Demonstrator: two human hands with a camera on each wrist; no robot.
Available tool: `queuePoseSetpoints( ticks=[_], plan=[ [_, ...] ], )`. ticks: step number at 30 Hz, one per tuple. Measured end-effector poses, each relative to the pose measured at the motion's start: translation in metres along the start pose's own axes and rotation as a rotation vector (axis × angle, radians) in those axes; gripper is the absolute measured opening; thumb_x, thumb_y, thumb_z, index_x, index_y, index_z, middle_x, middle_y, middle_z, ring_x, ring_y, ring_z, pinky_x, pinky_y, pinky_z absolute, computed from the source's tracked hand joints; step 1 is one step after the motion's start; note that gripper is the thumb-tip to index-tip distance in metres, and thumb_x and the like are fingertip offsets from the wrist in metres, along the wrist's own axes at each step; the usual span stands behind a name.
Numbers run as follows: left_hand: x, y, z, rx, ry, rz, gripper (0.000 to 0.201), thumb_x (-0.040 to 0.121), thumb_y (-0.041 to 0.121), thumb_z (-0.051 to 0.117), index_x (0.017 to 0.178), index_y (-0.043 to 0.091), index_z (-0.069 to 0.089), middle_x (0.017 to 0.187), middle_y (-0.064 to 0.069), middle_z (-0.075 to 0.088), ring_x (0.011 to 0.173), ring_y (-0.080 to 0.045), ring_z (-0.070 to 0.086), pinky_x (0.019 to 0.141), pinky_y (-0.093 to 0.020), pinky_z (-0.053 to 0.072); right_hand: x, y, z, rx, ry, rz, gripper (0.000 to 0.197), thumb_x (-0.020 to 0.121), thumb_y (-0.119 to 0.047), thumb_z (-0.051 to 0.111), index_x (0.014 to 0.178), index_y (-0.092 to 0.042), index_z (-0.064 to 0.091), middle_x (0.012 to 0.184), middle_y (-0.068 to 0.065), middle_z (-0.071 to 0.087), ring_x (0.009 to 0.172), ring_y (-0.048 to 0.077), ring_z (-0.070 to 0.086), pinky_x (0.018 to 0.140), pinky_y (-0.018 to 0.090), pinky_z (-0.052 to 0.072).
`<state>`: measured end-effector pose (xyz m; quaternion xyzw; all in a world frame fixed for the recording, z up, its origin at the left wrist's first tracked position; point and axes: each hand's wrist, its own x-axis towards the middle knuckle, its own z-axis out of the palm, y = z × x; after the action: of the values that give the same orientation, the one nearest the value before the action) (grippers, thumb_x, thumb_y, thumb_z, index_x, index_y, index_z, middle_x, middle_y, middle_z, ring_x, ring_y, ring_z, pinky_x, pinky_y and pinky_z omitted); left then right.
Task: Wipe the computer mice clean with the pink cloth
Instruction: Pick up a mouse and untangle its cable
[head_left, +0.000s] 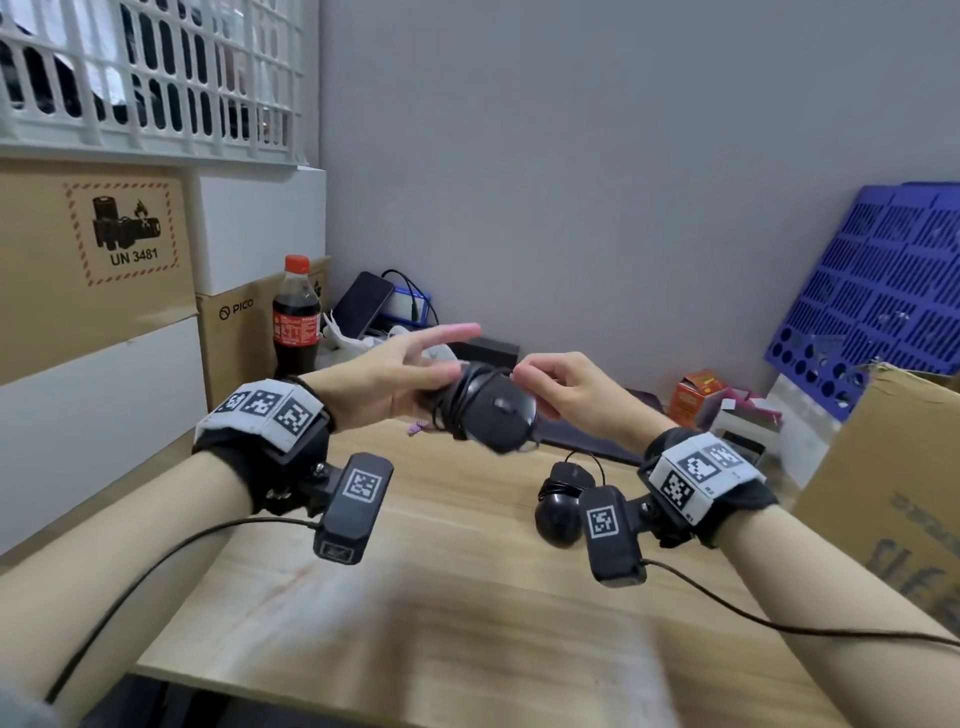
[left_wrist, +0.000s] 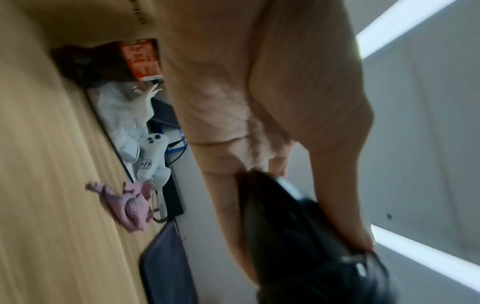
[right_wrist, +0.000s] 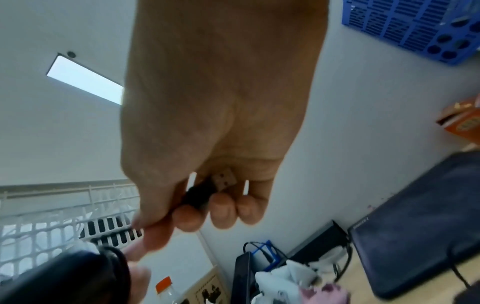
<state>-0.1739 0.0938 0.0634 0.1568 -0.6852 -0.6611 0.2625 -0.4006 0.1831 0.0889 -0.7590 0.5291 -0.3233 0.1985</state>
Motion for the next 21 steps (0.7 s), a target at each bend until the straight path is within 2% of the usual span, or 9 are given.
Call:
queuePoseSetpoints(
  ticks=[3,5,8,10,12,15,16,18,21],
  plan=[
    [0.009,-0.004,0.009,-0.213,0.131,0.12,0.066,0.085,0.026,0.071,0.144,0.018,0.042,0.122,-0.026,0.059,0.1,-0.025,0.067,0.077,-0.036,0.06,0.005,0.011,0.018,0.118,0.129,0.046,0.03,0.1,-0.004,0.042,0.077,-0.012,0.06,0.06,0.007,0.051,0.055,0.018,0.046,0.055,0.029,0.04],
    [0.018,-0.009,0.017,-0.332,0.297,0.157,0.052,0.088,0.019,0.062,0.137,0.014,0.049,0.111,-0.014,0.066,0.093,-0.019,0.069,0.074,-0.034,0.06,0.013,0.019,0.03,0.104,0.187,0.125,0.029,0.099,-0.007,0.043,0.075,-0.008,0.06,0.055,0.002,0.056,0.051,0.017,0.051,0.057,0.032,0.044],
    [0.032,-0.021,0.025,-0.345,0.531,0.133,0.041,0.092,0.015,0.063,0.129,0.002,0.05,0.117,-0.015,0.062,0.098,-0.02,0.066,0.078,-0.037,0.06,0.018,0.027,0.047,0.115,0.054,0.169,0.015,0.099,-0.019,0.05,0.091,-0.008,0.057,0.074,0.005,0.058,0.057,0.019,0.054,0.054,0.031,0.046],
    [0.037,-0.027,0.031,-0.319,0.615,0.09,0.029,0.091,0.013,0.065,0.115,0.004,0.05,0.116,-0.013,0.058,0.092,-0.017,0.065,0.075,-0.036,0.061,0.017,0.029,0.054,0.187,-0.038,0.207,0.019,0.1,-0.028,0.051,0.104,-0.011,0.058,0.09,0.004,0.056,0.063,0.018,0.054,0.055,0.029,0.047],
    [0.038,-0.032,0.033,-0.322,0.595,0.048,0.026,0.09,0.01,0.066,0.109,0.009,0.049,0.115,-0.011,0.057,0.087,-0.016,0.066,0.065,-0.034,0.061,0.014,0.031,0.057,0.328,-0.034,0.277,0.023,0.101,-0.037,0.046,0.103,-0.017,0.057,0.094,0.004,0.051,0.064,0.017,0.052,0.057,0.028,0.045],
    [0.036,-0.042,0.024,-0.193,0.431,-0.031,0.043,0.089,0.007,0.066,0.129,0.01,0.05,0.126,-0.014,0.058,0.111,-0.028,0.063,0.083,-0.043,0.058,0.01,0.042,0.058,0.393,-0.058,0.328,0.028,0.099,-0.041,0.045,0.104,-0.014,0.054,0.095,0.006,0.047,0.066,0.016,0.053,0.058,0.027,0.044],
    [0.035,-0.045,0.021,-0.148,0.367,-0.056,0.045,0.089,0.006,0.065,0.132,0.013,0.051,0.125,-0.014,0.06,0.112,-0.028,0.063,0.087,-0.043,0.056,0.009,0.047,0.057,0.375,-0.082,0.332,0.03,0.099,-0.04,0.047,0.107,-0.012,0.055,0.095,0.006,0.048,0.069,0.015,0.054,0.06,0.026,0.044],
    [0.035,-0.048,0.02,-0.105,0.277,-0.106,0.045,0.089,0.006,0.065,0.132,0.017,0.054,0.12,-0.011,0.064,0.107,-0.025,0.065,0.087,-0.037,0.054,0.008,0.054,0.054,0.301,-0.125,0.327,0.027,0.099,-0.038,0.049,0.109,-0.014,0.057,0.096,0.002,0.052,0.074,0.013,0.055,0.064,0.027,0.045],
    [0.036,-0.051,0.021,-0.036,0.245,-0.144,0.038,0.085,0.017,0.073,0.121,0.018,0.063,0.118,-0.01,0.068,0.108,-0.022,0.065,0.09,-0.035,0.053,0.009,0.056,0.049,0.139,-0.177,0.294,0.018,0.099,-0.038,0.05,0.102,-0.023,0.058,0.094,-0.004,0.058,0.08,0.009,0.054,0.066,0.022,0.042]
  ],
)
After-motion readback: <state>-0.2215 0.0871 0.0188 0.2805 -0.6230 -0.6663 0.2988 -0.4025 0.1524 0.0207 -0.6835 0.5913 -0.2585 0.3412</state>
